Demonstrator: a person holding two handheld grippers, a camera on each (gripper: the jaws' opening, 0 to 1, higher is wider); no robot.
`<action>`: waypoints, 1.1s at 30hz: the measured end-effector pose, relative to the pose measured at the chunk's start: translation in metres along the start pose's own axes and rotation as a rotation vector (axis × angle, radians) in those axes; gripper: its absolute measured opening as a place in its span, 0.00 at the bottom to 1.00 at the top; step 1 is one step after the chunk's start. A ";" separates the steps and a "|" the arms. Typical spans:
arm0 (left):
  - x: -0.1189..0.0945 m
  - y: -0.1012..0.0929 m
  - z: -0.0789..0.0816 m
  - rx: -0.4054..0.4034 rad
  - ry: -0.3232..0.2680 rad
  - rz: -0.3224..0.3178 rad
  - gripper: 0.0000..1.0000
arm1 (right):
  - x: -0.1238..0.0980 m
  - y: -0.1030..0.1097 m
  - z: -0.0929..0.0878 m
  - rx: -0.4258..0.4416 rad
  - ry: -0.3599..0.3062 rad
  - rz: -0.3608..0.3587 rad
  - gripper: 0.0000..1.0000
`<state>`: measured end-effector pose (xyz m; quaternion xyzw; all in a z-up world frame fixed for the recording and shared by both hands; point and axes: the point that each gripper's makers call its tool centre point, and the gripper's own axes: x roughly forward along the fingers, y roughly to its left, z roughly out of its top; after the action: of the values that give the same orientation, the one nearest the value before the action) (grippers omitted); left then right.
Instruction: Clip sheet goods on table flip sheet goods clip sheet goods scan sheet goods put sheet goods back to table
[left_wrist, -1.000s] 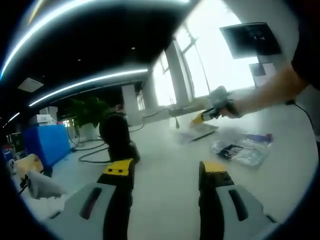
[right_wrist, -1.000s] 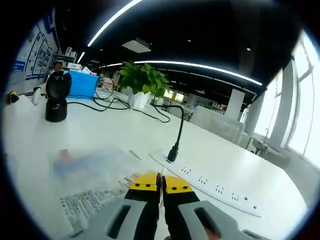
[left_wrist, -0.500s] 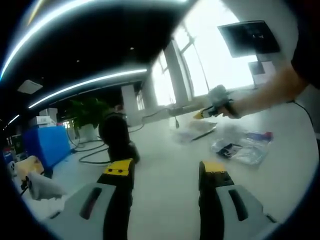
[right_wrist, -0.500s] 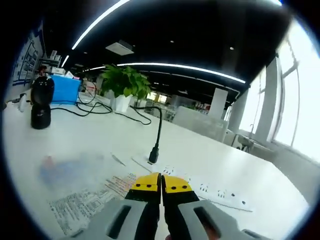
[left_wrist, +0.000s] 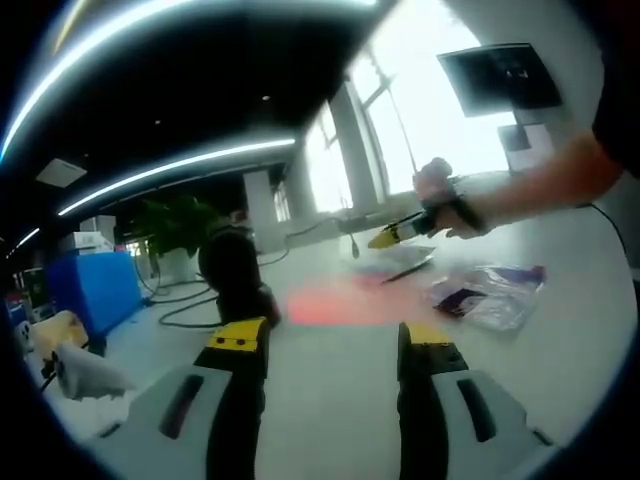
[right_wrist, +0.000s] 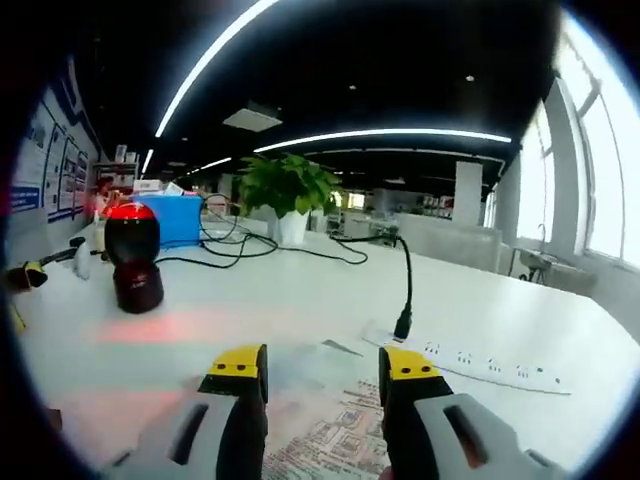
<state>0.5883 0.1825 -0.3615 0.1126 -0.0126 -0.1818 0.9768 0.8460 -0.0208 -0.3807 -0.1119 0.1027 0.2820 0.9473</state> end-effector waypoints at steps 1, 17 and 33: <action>0.000 0.000 0.000 0.000 0.000 0.000 0.44 | 0.002 0.000 -0.003 -0.002 0.005 -0.001 0.50; -0.001 0.001 0.000 -0.002 0.000 0.005 0.44 | -0.002 -0.006 -0.034 0.139 0.062 -0.034 0.61; -0.001 0.007 0.002 -0.043 -0.013 0.021 0.44 | -0.003 -0.004 -0.040 0.189 0.117 -0.019 0.60</action>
<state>0.5901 0.1888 -0.3582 0.0901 -0.0162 -0.1727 0.9807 0.8402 -0.0366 -0.4171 -0.0394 0.1830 0.2549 0.9487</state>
